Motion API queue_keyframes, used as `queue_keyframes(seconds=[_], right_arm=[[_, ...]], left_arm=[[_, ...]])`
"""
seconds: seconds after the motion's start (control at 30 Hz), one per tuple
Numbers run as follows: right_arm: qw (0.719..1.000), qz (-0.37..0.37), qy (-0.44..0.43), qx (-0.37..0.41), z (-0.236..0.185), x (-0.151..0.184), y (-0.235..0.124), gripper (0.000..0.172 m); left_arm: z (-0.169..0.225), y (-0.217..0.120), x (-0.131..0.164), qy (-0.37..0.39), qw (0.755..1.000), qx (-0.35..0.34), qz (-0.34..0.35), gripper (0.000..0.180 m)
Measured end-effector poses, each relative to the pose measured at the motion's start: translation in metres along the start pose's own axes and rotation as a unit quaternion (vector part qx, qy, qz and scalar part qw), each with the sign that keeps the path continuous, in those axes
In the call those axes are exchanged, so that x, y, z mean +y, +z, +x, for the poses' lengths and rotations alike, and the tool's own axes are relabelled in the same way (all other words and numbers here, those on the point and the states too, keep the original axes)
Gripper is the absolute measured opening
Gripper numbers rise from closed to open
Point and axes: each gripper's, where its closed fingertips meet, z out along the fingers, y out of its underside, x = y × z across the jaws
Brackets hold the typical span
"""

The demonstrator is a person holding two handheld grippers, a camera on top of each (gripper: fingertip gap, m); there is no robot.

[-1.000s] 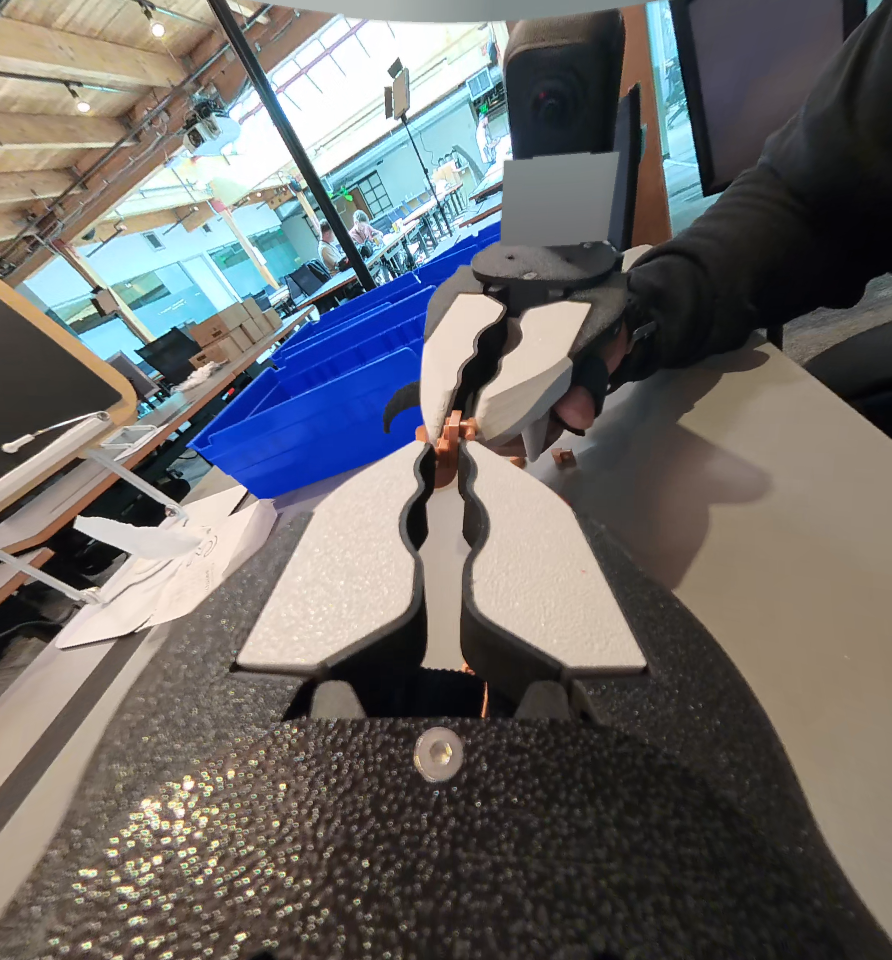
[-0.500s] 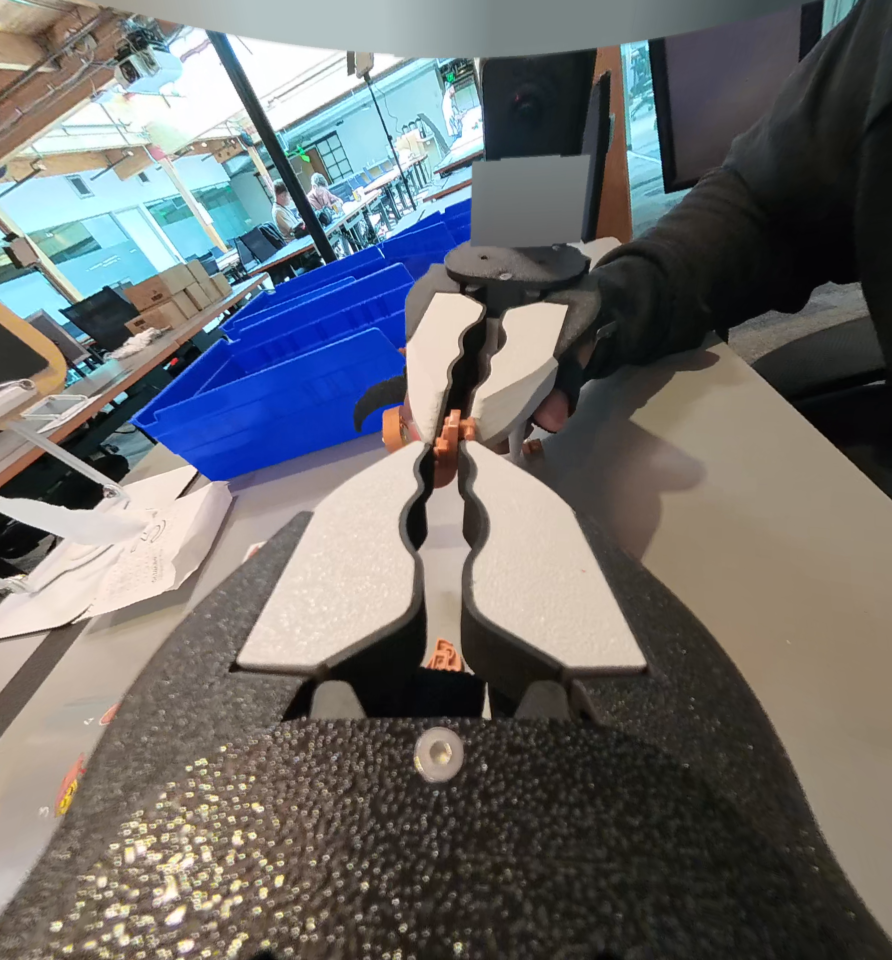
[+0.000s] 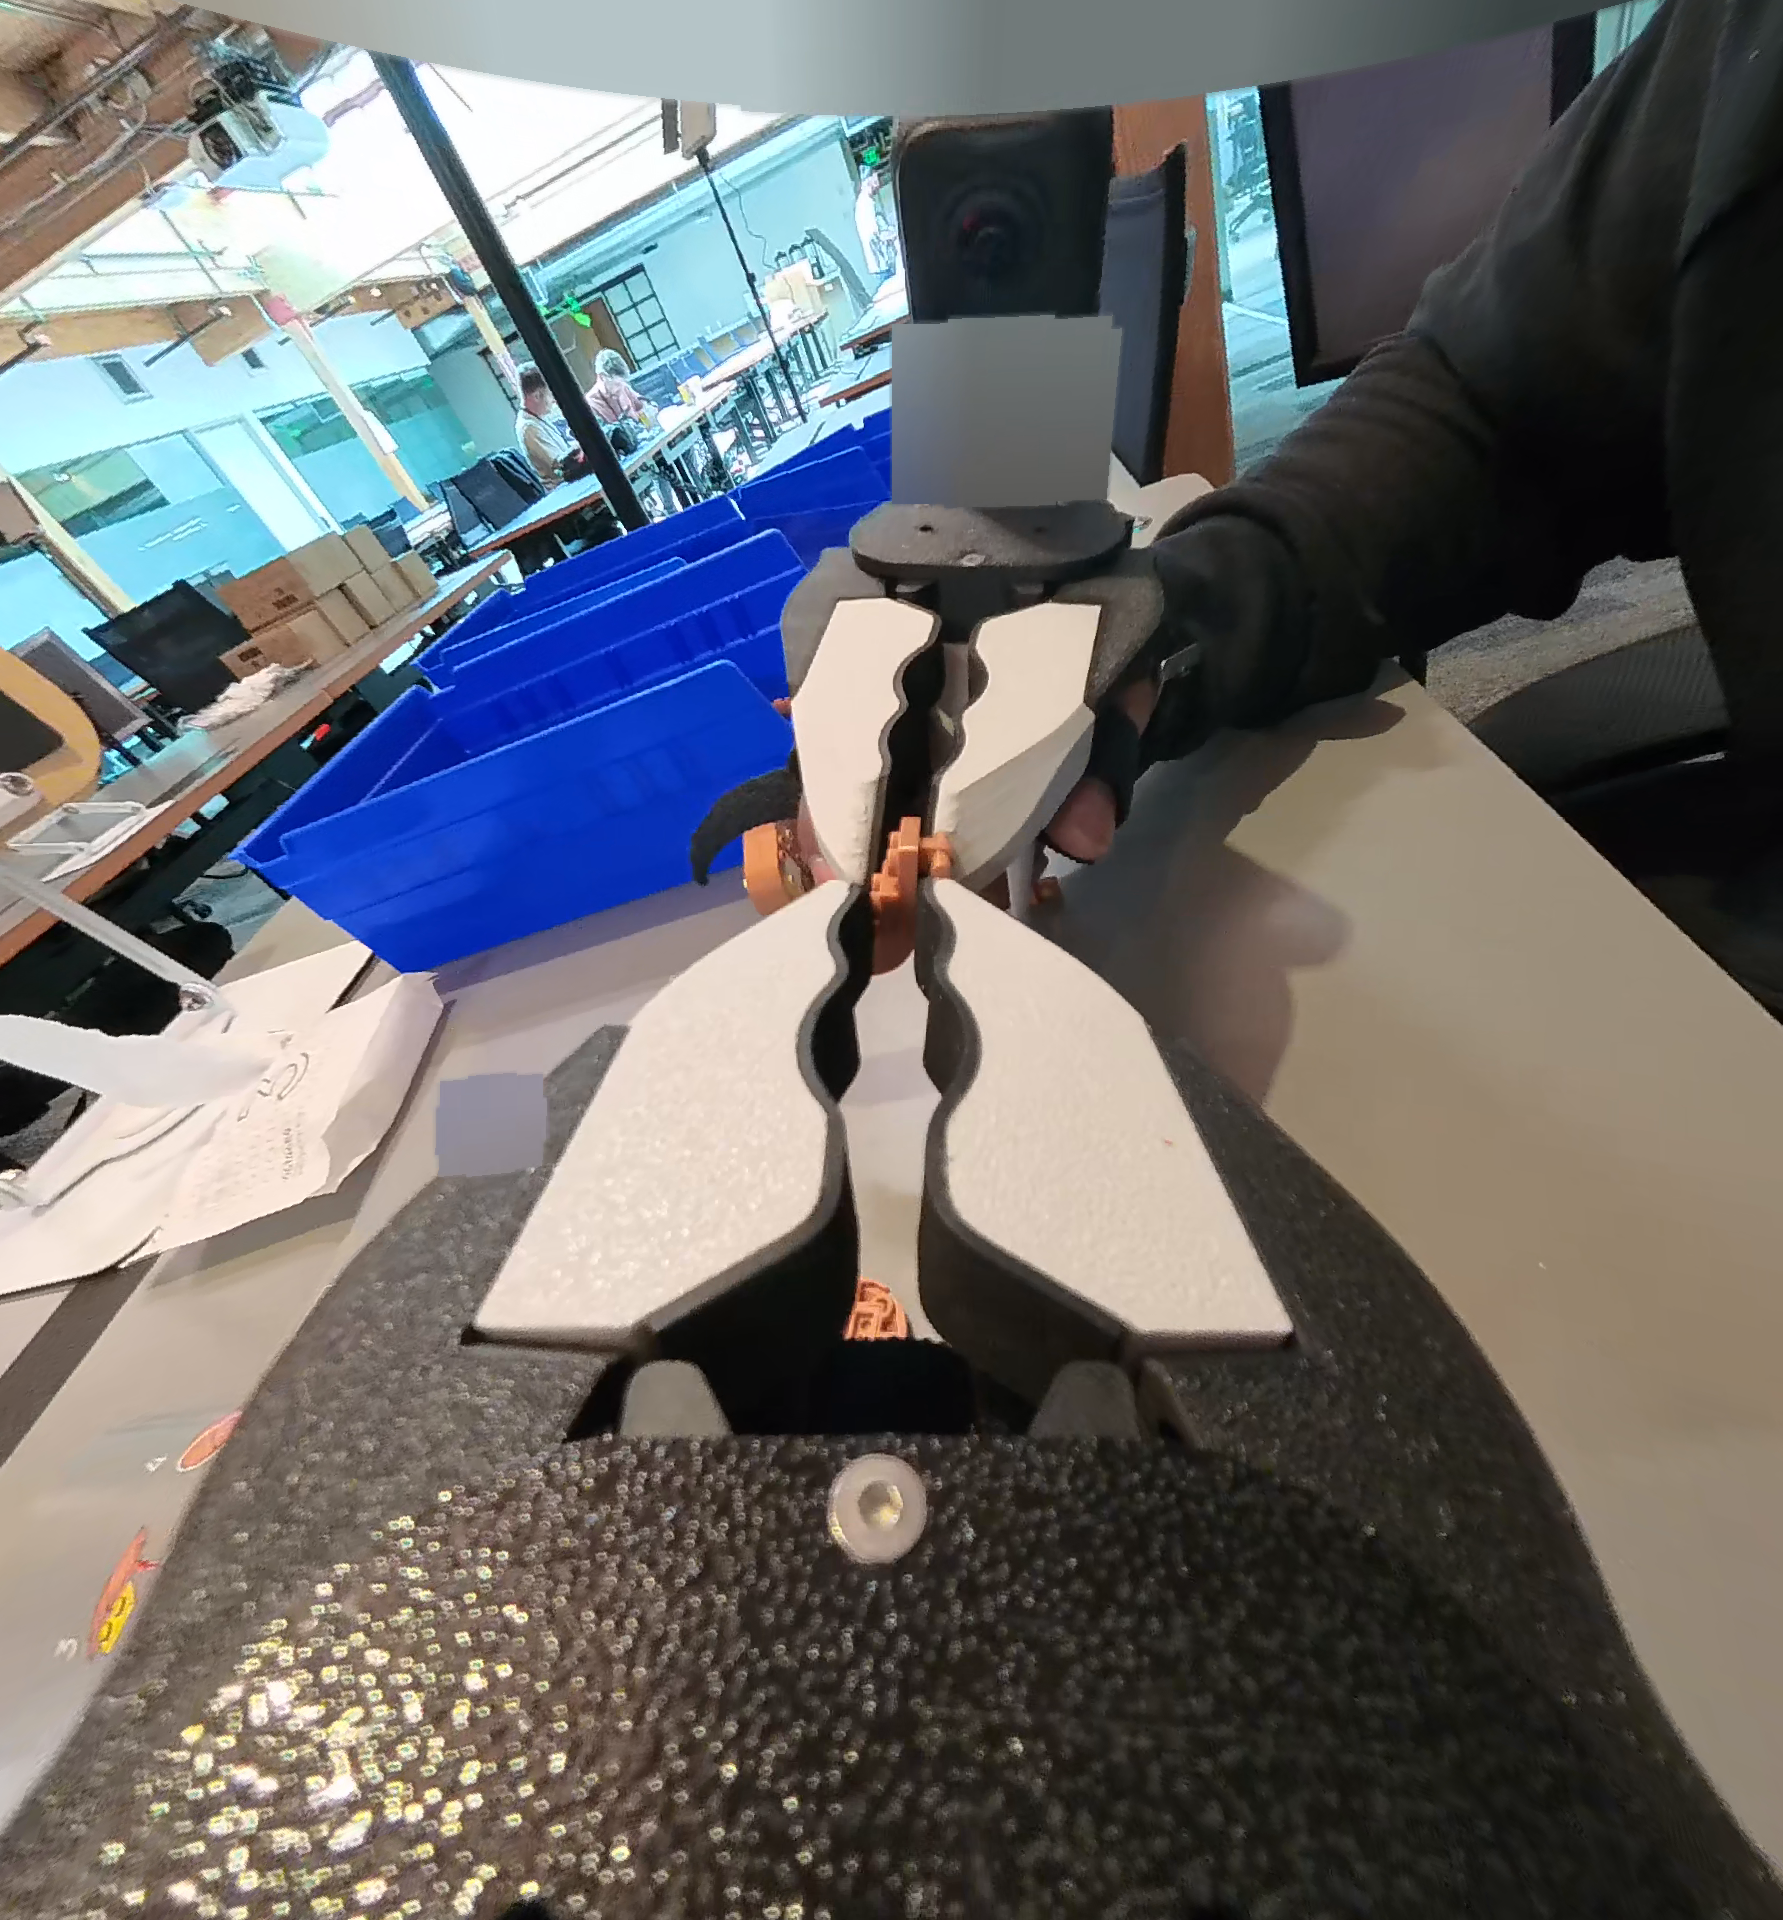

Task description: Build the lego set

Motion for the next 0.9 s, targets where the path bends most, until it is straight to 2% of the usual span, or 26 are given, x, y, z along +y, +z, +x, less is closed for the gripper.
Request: queue_keyframes(seconds=[0.27, 0.6, 0.73, 0.9], right_arm=[[1.0, 0.004, 0.018, 0.005, 0.005, -0.001, -0.003, 0.011], [1.0, 0.005, -0.018, -0.007, -0.004, -0.004, -0.004, 0.007], [1.0, 0.007, -0.01, -0.01, -0.004, -0.004, -0.003, 0.011], [0.999, 0.04, 0.008, -0.011, -0.003, -0.012, -0.005, 0.015]], left_arm=[[-0.006, -0.001, -0.001, 0.006, 1.0, -0.018, 0.021, 0.008], [0.002, -0.002, -0.004, 0.007, 0.999, 0.01, 0.049, 0.008], [0.002, -0.002, -0.004, -0.024, 0.997, 0.02, 0.065, 0.008], [-0.004, -0.011, -0.02, -0.104, 0.984, 0.038, 0.141, 0.008]])
